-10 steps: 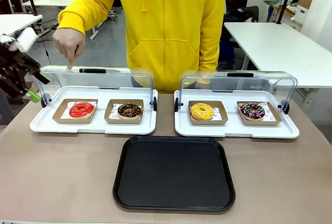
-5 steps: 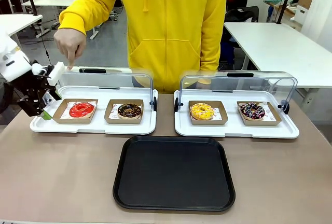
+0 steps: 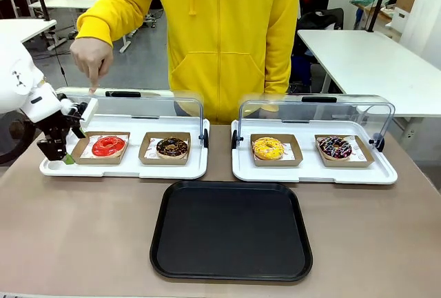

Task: Move the first donut from the left to the tray.
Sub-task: Pick up the Paper togo box containing the Donut indicated by the person and place it on the Handle tray.

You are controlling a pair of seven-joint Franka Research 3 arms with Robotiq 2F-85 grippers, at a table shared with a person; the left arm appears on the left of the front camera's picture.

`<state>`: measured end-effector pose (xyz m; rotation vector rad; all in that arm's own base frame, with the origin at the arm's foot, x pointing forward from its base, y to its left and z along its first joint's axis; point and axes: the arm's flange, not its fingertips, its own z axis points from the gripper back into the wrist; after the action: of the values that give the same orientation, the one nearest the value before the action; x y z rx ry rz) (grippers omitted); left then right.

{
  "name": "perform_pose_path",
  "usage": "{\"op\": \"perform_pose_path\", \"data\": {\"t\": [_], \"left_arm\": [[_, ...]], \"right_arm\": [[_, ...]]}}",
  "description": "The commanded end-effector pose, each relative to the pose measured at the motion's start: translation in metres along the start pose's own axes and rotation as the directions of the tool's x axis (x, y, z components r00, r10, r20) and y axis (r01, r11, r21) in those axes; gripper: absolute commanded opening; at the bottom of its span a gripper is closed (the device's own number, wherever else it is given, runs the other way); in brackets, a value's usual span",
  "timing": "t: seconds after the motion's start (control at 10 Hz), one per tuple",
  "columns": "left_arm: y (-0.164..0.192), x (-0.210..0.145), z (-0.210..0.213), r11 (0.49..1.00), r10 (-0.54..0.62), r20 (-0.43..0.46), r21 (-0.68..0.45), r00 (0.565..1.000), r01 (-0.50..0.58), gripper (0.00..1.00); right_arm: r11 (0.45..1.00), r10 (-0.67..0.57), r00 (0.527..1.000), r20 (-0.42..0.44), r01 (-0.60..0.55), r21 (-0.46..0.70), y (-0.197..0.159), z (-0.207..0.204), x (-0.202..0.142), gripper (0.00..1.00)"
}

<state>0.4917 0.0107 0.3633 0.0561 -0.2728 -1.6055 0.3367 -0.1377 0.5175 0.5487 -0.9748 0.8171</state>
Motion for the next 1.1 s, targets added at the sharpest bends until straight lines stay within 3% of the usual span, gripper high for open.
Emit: {"op": "perform_pose_path", "data": {"t": [0.0,1.0], "left_arm": [[0.014,0.001,-0.007,1.0,0.014,-0.032,0.001,0.999,-0.014,1.0],[0.02,-0.016,-0.023,0.998,0.016,-0.047,0.061,0.999,-0.013,1.0]], "right_arm": [[1.0,0.022,0.999,0.032,-0.022,0.0,-0.003,-0.001,0.002,1.0],[1.0,0.022,0.999,0.032,-0.022,0.0,-0.003,-0.001,0.002,1.0]]}}
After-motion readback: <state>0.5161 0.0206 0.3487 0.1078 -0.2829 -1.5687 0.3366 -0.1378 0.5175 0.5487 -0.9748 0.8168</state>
